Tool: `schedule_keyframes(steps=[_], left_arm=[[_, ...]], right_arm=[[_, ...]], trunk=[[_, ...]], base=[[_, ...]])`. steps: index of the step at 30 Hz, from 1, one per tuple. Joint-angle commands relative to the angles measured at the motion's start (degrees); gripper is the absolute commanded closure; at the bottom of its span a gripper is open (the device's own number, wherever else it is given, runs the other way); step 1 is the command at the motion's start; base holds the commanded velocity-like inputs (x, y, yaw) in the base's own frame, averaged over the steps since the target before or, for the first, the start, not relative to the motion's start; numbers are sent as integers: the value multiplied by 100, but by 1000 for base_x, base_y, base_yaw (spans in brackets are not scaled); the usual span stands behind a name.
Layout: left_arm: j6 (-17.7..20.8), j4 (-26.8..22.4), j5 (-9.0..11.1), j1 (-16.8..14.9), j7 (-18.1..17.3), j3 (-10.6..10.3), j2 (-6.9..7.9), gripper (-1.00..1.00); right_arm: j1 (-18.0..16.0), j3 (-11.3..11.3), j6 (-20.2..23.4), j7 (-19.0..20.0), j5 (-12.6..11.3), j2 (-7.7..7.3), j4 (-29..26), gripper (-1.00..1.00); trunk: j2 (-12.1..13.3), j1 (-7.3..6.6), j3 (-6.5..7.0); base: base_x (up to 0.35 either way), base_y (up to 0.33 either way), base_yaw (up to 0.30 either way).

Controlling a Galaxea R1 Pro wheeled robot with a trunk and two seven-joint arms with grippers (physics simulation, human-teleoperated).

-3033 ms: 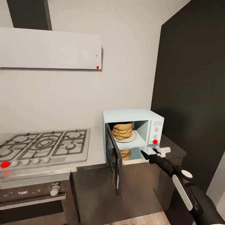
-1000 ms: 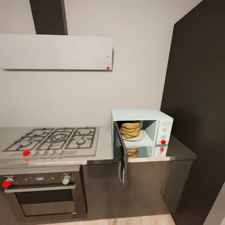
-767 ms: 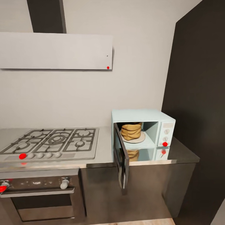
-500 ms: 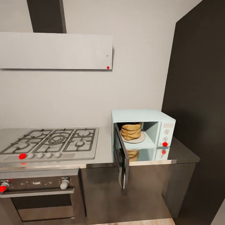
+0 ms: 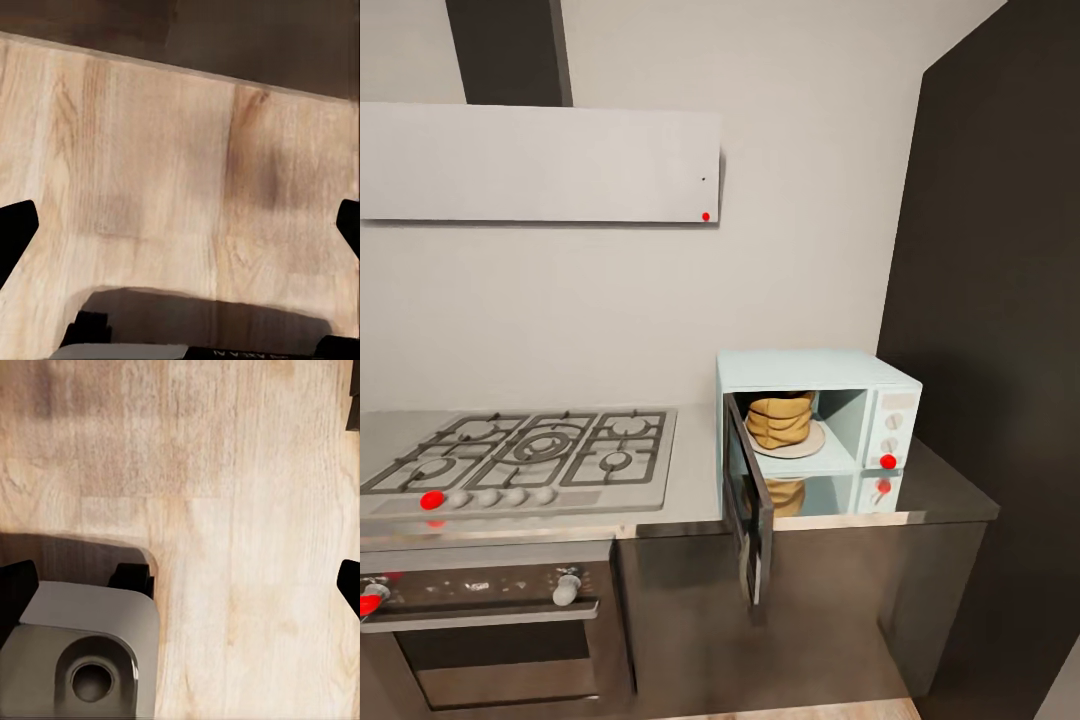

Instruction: In the kitchen, take the popcorn bag from the countertop, put it into the microwave, and heat it until the popcorn is cooked so the cooked popcorn ends up inside the bag.

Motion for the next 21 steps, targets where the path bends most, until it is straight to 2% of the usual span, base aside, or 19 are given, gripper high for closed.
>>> schedule_keyframes(steps=[1, 4, 5, 8, 11, 15, 18, 21], left_arm=[[80, -363, 11, 2, -49, 13, -15, -100], [470, -1487, -47, 2, -84, -30, -36, -100], [774, -2061, -55, 2, -80, -49, -37, -100], [1509, -3174, -62, -29, -75, -69, -21, -100], [1887, -3543, -64, -277, -87, -71, -17, -100], [2099, -3728, -59, -888, -113, -70, -23, -100], [2504, -4028, -38, -1338, -120, -72, -24, -100], [2750, -4292, -8, -1688, -132, -70, -26, -100]], right_arm=[[-2, 15, -2, 9, 35, 1, 8, -100], [3, 15, -28, -4, 36, -1, 8, -100], [3, 15, -35, -7, 36, -3, 8, -100], [4, 15, -46, -21, 36, -4, 8, -100], [4, 15, -51, -27, 36, -5, 8, -100], [4, 15, -52, -41, 36, -8, 8, -100], [4, 15, -52, -45, 36, -13, 8, -100], [4, 15, -56, -50, 37, -11, 8, -100]], trunk=[[-4, 0, -7], [-4, 0, -7], [-4, 0, -7], [-4, 0, -7], [-4, 0, -7], [-4, 0, -7], [-4, 0, -7], [-4, 0, -7]], base=[[0, 0, 0], [0, 0, 0], [0, 0, 0], [0, 0, 0], [0, 0, 0], [0, 0, 0], [0, 0, 0], [0, 0, 0]])
